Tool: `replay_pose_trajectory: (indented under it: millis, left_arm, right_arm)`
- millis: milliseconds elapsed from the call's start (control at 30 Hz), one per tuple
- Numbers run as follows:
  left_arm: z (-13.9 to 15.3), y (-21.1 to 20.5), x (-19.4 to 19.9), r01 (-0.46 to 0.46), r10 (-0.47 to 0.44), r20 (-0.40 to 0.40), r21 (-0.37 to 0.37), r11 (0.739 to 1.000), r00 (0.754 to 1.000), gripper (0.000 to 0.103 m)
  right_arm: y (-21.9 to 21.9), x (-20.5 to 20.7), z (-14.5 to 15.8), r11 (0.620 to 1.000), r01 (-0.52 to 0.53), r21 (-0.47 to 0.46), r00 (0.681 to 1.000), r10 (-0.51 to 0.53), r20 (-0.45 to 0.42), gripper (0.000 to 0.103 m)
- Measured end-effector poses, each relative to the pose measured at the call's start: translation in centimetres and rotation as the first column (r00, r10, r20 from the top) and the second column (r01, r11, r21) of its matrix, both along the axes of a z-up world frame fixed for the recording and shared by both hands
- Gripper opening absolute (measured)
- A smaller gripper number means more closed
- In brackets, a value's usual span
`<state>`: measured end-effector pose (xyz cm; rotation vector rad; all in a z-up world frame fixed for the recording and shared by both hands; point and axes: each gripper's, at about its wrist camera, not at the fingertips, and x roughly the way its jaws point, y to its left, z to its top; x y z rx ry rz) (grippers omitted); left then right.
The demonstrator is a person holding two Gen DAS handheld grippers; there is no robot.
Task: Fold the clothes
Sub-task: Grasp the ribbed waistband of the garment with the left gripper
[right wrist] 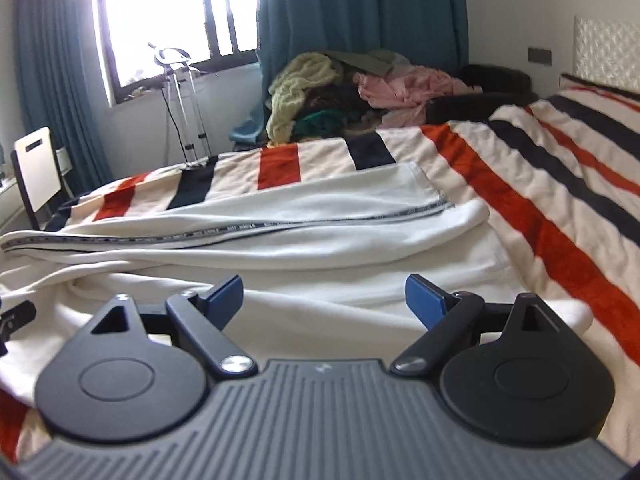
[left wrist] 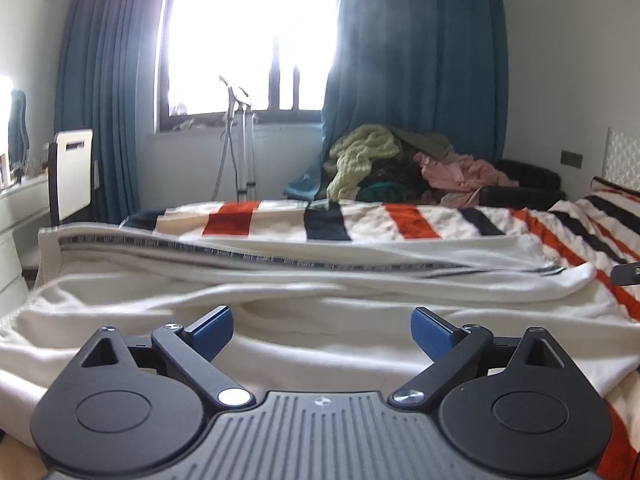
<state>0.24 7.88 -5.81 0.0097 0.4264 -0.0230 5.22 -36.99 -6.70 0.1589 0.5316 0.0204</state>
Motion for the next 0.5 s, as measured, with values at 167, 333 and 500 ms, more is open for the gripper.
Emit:
replay_pose_trajectory:
  millis: [167,333,500]
  left_arm:
    - [-0.9,1.8,1.2,-0.106,0.100,-0.096,-0.055,0.993,0.990,0.097]
    - [-1.3,5.5,1.5,-0.245,0.215,-0.198,-0.142,0.959,0.956,0.097]
    - [-1.0,10.9,2.1,-0.427,0.351,-0.335,-0.187,0.885,0.875,0.097]
  right_arm:
    - [-0.6,0.0,-0.6,1.000,0.012,0.026,1.000,-0.012,-0.018,0.089]
    - [-1.1,0.2,-0.9,0.998,0.023,0.061,0.999,-0.021,-0.032,0.089]
    - [-1.5,-0.1,-0.8,0.997,0.040,0.069,0.999,-0.037,-0.035,0.089]
